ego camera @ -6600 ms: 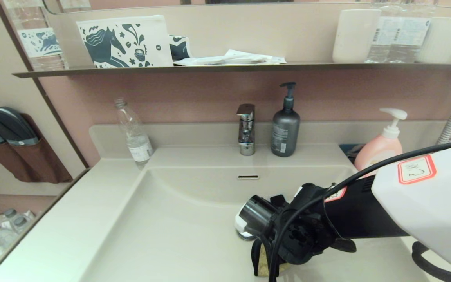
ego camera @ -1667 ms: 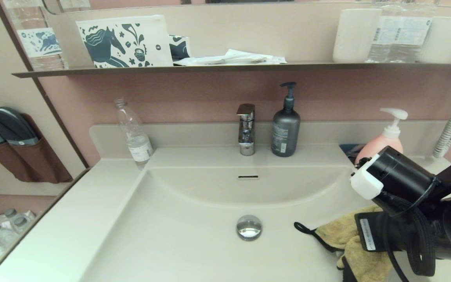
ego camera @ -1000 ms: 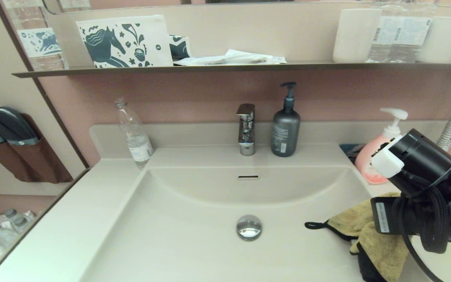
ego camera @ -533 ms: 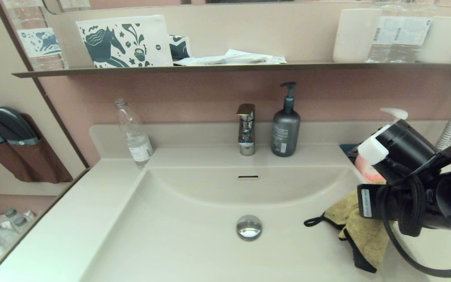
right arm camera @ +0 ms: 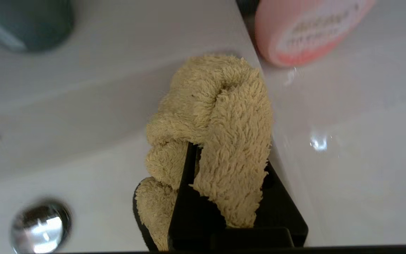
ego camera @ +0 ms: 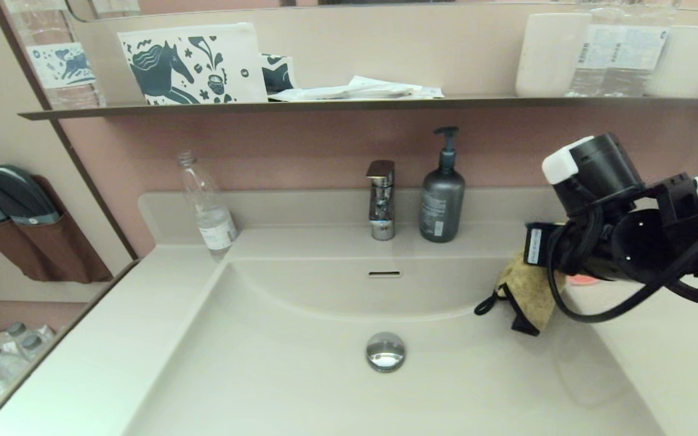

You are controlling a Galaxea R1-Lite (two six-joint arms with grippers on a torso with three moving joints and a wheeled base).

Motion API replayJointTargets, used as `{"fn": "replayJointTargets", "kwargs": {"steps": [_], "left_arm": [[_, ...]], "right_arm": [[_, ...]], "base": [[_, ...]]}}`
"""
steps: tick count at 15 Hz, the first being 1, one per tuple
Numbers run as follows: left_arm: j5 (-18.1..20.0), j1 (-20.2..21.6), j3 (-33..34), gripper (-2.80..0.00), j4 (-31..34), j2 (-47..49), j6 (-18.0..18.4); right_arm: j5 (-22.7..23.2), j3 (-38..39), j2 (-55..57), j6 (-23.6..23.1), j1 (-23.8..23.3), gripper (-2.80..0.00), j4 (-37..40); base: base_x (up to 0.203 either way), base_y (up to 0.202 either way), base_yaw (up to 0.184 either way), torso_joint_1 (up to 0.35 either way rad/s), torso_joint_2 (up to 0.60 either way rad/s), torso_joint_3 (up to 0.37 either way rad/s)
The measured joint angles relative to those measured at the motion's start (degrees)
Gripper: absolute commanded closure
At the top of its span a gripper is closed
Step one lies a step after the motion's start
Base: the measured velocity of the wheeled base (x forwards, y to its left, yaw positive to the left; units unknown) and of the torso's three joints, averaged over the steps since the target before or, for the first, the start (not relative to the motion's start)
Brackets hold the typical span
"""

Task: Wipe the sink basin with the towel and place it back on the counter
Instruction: Wipe the sink

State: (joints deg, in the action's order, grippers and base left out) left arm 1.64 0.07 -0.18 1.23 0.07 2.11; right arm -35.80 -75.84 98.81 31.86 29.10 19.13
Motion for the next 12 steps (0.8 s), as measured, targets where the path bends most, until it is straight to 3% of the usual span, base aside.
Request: {"fn": "replayJointTargets", "kwargs": {"steps": [8, 12], "left_arm": [[0.0, 0.0, 0.0, 0.0, 0.0, 0.0, 0.0], [0.0, 0.0, 0.0, 0.0, 0.0, 0.0, 0.0]], "right_arm": [[-2.5, -14.6, 11.0, -0.2, -0.9, 0.0, 0.1], [-4.3, -17.3, 15.4, -0.5, -1.5, 0.0, 0.0]], "base": [[0.0, 0.0, 0.0, 0.0, 0.0, 0.0], [0.0, 0.0, 0.0, 0.0, 0.0, 0.0]]}}
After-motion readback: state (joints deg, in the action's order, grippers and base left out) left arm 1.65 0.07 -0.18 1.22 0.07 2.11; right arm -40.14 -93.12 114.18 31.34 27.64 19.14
